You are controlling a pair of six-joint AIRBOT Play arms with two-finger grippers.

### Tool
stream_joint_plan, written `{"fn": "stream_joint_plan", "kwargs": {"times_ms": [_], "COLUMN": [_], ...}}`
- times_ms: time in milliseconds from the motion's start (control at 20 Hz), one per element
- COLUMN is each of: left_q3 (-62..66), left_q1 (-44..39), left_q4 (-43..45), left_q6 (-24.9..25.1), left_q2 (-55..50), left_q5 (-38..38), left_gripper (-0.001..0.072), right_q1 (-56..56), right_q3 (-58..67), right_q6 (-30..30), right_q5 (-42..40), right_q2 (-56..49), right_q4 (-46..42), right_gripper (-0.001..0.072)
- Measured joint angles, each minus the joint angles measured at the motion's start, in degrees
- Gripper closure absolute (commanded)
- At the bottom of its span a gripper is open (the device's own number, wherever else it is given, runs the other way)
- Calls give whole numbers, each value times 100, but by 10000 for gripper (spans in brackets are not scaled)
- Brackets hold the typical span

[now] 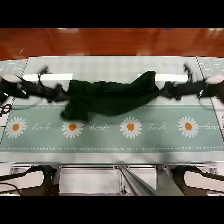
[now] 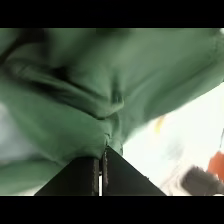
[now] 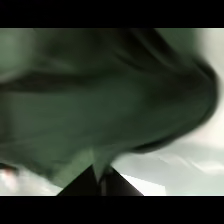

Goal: Fold the shirts.

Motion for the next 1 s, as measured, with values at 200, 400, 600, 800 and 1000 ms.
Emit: {"fn": "stream_joint_plan", "kwargs": {"times_ms": [200,400,600,800,1000], "left_q3": [1834,3499,4535,4889,4981], "left_q1": [155,350,531,660,691], "left_q4": [-136,-181,-199,63,505], "left_q6": [-225,-428,-511,-538,-726], "left_q2": [839,1644,2452,3362,4192], "left_q5": [-127,162,345,330,28], "left_gripper": [683,683,683,683,683], "right_q1": [68,85,85,85,85], "right_q3": [2253,4111,4996,5250,5318], "right_q6": [557,911,1088,1257,1370], "right_q5": [306,278,216,420,1104], "right_q2": [699,1631,2723,3685,4210], "right_q4": [-756,-1523,-2358,-3088,-3427], "right_gripper": [692,692,692,692,692]}}
